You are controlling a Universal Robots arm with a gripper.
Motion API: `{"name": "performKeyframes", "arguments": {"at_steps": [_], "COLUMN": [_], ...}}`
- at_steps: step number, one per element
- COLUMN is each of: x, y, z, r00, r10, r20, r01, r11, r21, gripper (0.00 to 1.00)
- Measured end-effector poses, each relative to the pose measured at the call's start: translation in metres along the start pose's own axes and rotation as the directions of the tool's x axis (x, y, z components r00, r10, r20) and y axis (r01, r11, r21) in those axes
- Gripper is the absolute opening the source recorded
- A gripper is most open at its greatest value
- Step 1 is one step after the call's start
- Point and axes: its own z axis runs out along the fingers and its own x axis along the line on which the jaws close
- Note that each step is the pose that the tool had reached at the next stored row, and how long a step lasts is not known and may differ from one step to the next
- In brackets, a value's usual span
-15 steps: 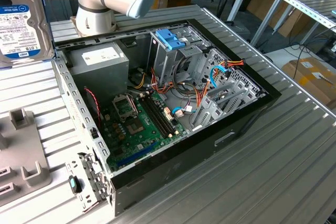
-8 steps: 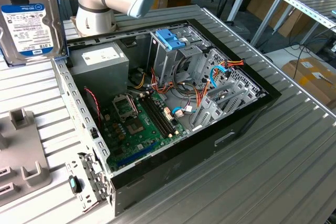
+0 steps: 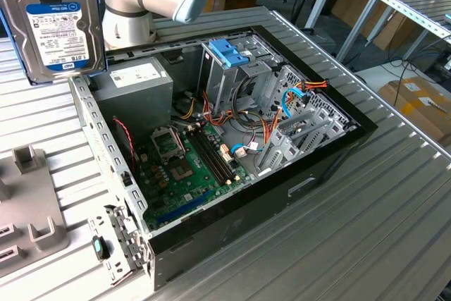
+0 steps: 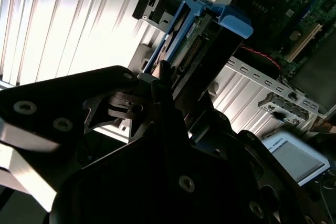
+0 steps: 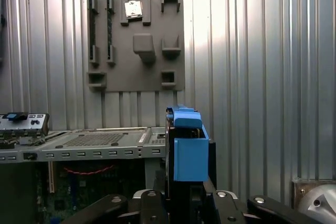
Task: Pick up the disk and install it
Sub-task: 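Pick up the disk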
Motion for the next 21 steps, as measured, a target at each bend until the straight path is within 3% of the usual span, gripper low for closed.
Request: {"name": "performKeyframes", "arguments": {"at_steps": [8, 21], "x": [-0.0001, -0.0009], "y": [-0.0022, -0.0297], "z": [0.0000, 0.0004], "r00": [1.0000, 1.0000], "r10": [0.000, 0.000], "r20": [0.0001, 0.0001], "r01": [0.000, 0.000], "r11": [1.0000, 1.0000], "r21": [-0.0003, -0.0003], "gripper": [0.35, 0.35]}}
